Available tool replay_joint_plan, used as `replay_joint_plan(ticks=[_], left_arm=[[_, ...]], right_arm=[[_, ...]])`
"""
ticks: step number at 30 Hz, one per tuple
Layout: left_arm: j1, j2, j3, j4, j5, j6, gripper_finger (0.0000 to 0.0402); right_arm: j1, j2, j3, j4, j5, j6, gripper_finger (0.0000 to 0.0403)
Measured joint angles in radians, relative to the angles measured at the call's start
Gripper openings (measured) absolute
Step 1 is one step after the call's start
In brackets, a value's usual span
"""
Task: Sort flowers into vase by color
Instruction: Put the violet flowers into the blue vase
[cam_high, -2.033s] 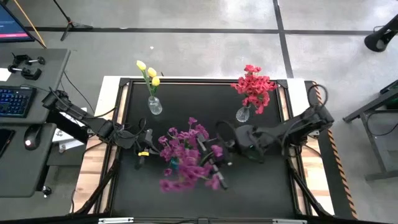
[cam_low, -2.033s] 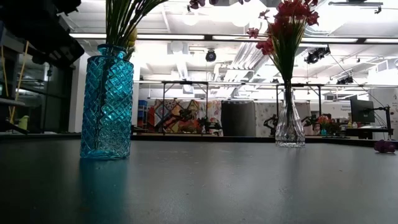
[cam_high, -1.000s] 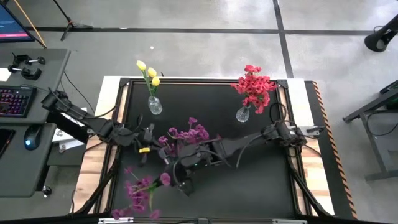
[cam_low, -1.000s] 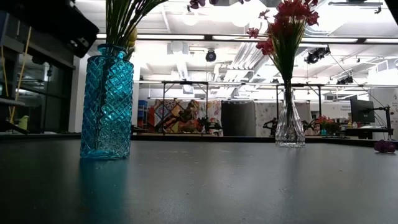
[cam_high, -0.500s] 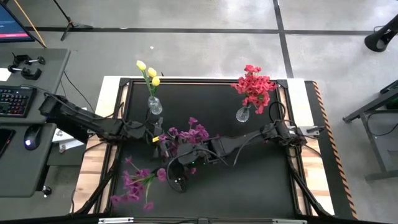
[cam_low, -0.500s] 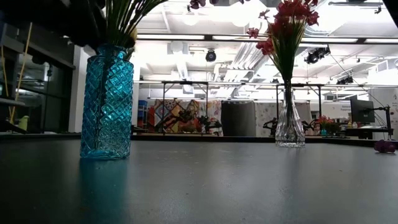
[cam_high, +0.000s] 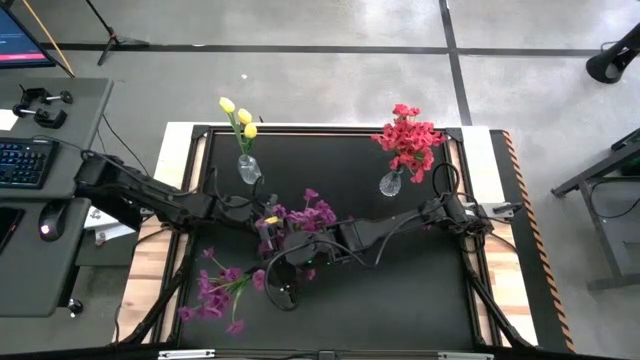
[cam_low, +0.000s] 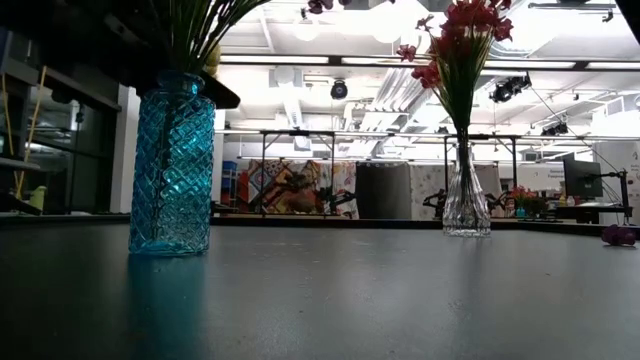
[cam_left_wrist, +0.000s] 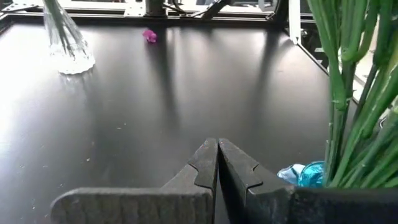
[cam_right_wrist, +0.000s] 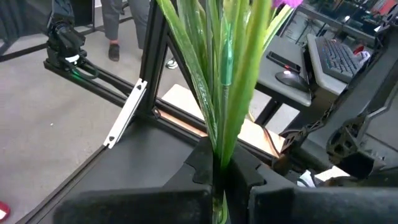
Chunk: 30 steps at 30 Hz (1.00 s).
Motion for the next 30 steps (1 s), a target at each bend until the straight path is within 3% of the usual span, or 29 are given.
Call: replay_joint_plan(ticks=[8, 23, 30], left_arm=[[0.0, 0.029, 0.0, 0.031, 0.077, 0.008, 0.0], [0.0, 0.029, 0.0, 0.029, 0.114, 0.008, 0.0], [0.0, 0.029, 0.0, 0.028, 0.114, 0.008, 0.0]], right_arm=[[-0.006, 0.0, 0.0, -0.006, 0.0, -0.003, 0.0], [-0.033, 0.0, 0.0, -0.012, 0.003, 0.074, 0.0], [-0.032, 0.0, 0.0, -0.007, 0.138, 0.205, 0.0]])
